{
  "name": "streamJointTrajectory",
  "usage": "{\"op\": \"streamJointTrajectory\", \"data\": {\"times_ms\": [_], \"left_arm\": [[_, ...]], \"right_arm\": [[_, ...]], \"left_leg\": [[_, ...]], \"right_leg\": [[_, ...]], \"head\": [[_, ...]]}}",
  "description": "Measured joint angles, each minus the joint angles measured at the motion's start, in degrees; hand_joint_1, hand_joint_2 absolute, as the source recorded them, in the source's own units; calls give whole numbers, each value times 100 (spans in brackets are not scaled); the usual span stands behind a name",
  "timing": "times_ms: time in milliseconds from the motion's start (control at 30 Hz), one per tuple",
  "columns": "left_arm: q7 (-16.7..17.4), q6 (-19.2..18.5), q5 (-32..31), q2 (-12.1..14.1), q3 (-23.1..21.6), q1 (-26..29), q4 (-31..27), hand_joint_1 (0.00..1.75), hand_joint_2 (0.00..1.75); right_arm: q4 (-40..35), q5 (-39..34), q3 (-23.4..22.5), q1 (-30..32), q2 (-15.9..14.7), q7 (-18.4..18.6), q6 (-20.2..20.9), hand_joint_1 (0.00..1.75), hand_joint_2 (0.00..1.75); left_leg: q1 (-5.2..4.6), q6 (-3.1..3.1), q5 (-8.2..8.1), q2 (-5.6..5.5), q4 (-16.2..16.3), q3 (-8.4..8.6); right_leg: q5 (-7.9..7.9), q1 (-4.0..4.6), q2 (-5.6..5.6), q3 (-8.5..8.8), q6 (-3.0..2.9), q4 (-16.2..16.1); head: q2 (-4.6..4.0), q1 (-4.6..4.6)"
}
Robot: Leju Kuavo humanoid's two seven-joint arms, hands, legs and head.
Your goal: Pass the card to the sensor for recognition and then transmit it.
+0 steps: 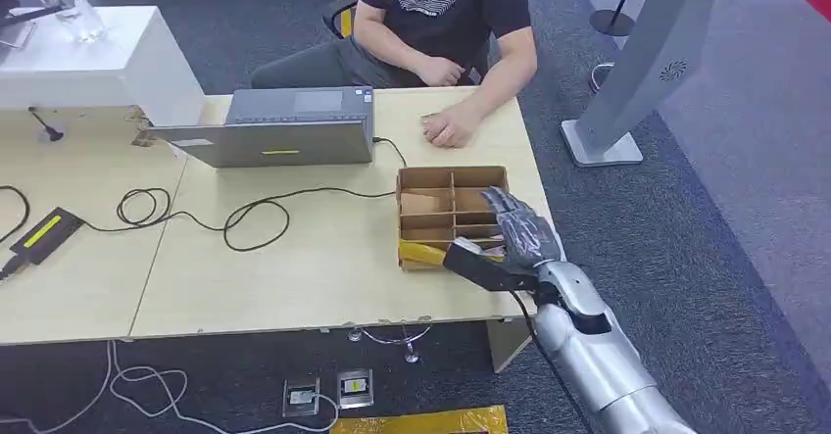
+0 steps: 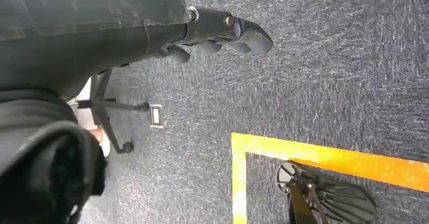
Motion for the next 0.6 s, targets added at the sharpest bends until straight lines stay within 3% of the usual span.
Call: {"op": "streamJointTrajectory", "data": {"times_ms": [300, 333, 367, 600], "left_arm": [[22, 7, 4, 4, -2, 1, 0, 0, 0], [24, 7, 4, 7, -2, 1, 0, 0, 0], [24, 7, 4, 11, -2, 1, 0, 0, 0], [24, 11, 9, 17, -2, 1, 0, 0, 0]], "right_arm": [[41, -46, 2, -52, -35, 90, 0, 0, 175], [41, -46, 2, -59, -55, 90, -2, 152, 175], [42, -46, 2, -67, -61, 90, -7, 175, 175], [44, -138, 2, -89, -105, -41, -42, 175, 175]], "left_leg": [[0, 0, 0, 1, 0, 1], [0, 0, 0, 1, 0, 1], [0, 0, 0, 1, 0, 1], [0, 0, 0, 1, 0, 1]], "right_leg": [[0, 0, 1, -1, 0, 0], [0, 0, 1, -1, 0, 0], [0, 0, 1, -1, 0, 0], [0, 0, 1, -1, 0, 0]], "head": [[0, 0], [0, 0], [0, 2], [0, 0]]}}
